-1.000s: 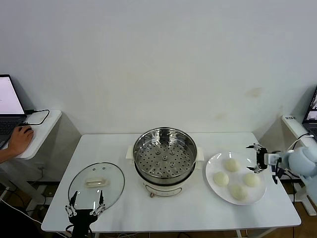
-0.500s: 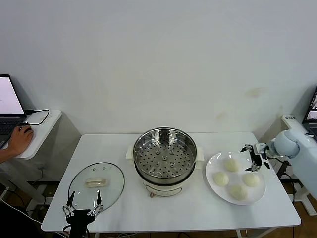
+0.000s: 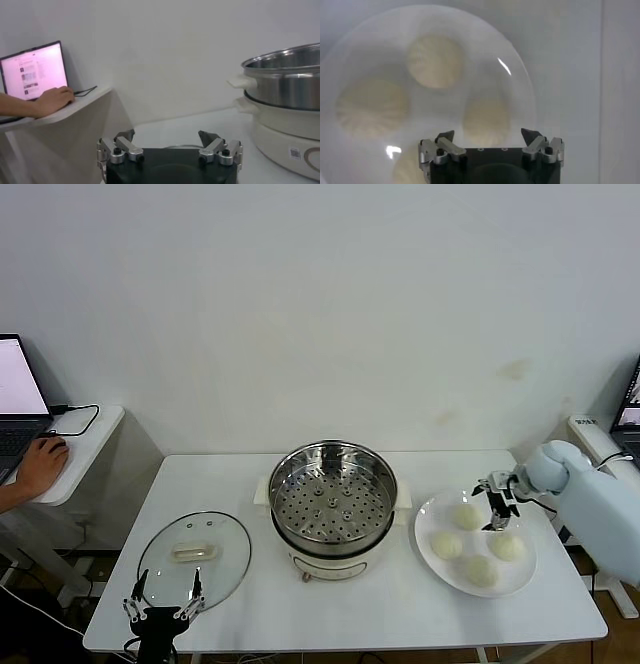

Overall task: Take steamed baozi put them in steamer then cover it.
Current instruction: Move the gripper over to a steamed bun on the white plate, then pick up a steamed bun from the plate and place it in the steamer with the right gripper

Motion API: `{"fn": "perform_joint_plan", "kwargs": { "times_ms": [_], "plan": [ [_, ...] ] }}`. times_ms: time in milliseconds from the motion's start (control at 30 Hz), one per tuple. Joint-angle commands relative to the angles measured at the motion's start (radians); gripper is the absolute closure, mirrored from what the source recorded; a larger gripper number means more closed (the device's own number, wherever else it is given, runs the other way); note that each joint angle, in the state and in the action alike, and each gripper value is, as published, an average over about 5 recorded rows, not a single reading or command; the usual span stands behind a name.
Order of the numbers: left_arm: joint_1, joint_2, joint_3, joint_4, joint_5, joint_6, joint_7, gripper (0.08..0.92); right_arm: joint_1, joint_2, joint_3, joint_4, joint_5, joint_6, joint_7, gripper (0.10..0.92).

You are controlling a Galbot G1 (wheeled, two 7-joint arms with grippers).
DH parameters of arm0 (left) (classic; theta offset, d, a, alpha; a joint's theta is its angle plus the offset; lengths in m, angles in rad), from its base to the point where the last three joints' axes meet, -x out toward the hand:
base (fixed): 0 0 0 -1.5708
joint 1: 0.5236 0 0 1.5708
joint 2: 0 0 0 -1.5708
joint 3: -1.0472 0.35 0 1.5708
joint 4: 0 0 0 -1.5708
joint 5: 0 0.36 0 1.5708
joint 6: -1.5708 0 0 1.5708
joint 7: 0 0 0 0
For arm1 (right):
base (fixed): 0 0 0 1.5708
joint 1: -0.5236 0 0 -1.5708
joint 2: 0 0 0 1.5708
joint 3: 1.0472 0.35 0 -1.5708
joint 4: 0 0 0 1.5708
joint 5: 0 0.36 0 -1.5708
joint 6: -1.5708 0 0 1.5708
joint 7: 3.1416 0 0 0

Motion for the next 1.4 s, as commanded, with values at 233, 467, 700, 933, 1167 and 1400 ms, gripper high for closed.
{"fn": "perform_joint_plan", "kwargs": {
  "times_ms": [233,467,700,933,1167,1400],
  "plan": [
    [-0.005,0.000,-0.002,0.015,0.000,-0.003,0.002,0.177,0.021,0.077,-0.030,-0.099,-0.061,-0.006,-0.007,0.203],
    [-0.011,0.003,-0.003,0.018,0.000,-0.003,0.002,0.177,0.017,0.081,-0.029,-0.116,-0.077,-0.006,0.003,0.206],
    [-0.005,0.002,-0.004,0.011,0.000,-0.006,0.000,0.177,0.016,0.087,-0.025,-0.116,-0.073,-0.002,0.011,0.244],
    [-0.005,0.002,-0.010,0.001,-0.001,-0.006,-0.001,0.177,0.026,0.088,-0.034,-0.101,-0.059,-0.006,0.005,0.326],
    [-0.003,0.000,-0.012,0.000,-0.002,-0.008,-0.002,0.177,0.035,0.077,-0.045,-0.088,-0.053,-0.008,-0.002,0.441],
    [-0.004,0.002,-0.012,0.000,-0.003,-0.009,-0.001,0.177,0.059,0.022,-0.080,-0.011,0.011,-0.021,-0.009,0.476]
  ]
}}
